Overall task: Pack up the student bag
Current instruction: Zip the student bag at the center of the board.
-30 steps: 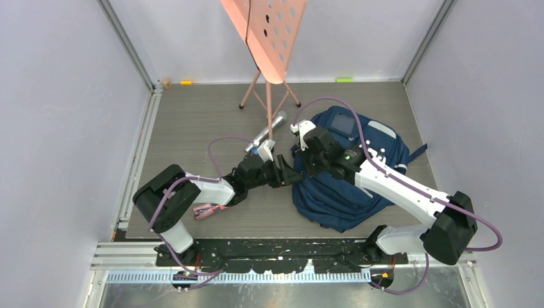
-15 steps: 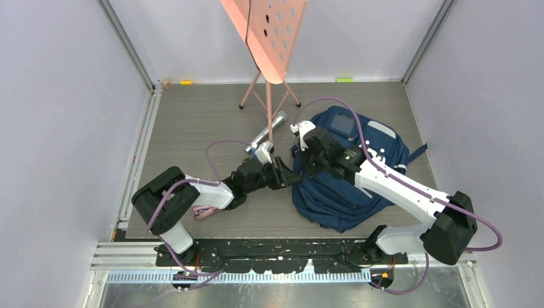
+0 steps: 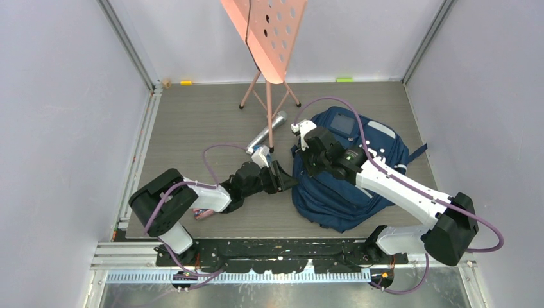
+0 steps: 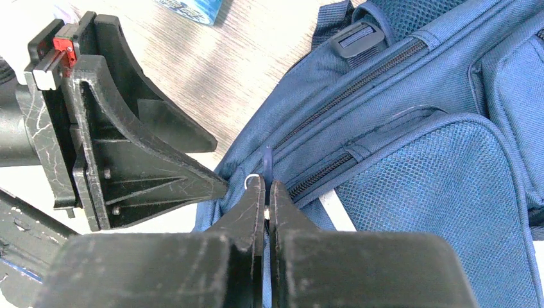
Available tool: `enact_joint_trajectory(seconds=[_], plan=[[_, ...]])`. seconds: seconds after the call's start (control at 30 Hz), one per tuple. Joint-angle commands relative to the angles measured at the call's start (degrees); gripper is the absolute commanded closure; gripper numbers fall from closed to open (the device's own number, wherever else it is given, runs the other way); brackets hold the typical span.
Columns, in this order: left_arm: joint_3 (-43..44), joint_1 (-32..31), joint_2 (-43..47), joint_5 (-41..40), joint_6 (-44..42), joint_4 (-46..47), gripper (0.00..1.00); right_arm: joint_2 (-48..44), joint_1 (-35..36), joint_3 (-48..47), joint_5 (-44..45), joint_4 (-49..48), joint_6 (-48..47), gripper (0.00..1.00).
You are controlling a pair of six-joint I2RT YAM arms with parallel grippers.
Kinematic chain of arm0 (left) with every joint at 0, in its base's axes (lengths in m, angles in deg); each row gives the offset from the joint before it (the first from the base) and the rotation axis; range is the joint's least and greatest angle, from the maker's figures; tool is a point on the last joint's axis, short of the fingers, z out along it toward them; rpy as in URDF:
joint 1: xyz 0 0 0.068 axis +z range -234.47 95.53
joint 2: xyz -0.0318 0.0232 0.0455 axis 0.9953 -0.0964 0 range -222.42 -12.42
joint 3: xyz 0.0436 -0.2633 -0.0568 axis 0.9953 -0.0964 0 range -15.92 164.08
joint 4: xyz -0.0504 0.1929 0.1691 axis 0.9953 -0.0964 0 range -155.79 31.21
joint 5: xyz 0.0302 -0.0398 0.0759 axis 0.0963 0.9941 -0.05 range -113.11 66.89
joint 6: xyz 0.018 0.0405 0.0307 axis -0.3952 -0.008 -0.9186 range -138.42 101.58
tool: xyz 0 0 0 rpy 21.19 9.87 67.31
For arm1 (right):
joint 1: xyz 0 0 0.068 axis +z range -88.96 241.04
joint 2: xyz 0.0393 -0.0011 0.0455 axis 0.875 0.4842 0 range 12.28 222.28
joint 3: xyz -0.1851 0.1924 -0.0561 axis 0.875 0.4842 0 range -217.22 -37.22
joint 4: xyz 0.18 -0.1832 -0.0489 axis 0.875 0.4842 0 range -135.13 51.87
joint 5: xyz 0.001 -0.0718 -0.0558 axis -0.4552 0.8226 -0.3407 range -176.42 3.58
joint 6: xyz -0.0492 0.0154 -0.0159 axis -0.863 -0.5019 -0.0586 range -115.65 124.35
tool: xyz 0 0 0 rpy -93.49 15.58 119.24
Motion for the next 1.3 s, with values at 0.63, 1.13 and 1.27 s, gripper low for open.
enact_joint_trajectory(seconds=[0.63, 1.13, 1.27], plan=[[10.04, 7.82, -2.45, 3.86, 0.62, 2.35, 1.00, -2.62, 9.70, 1.47, 9.44, 2.50, -0.92, 0.99], [23.85, 15.93, -5.00, 11.63, -5.91, -9.95, 1.00, -0.14, 15.22, 4.20, 24.21, 0.82, -2.05, 0.99], [27.13, 16.59, -6.61, 13.18, -6.40, -10.75, 1.00, 2.27, 15.63, 5.05, 26.00, -2.00, -3.15, 0.99]])
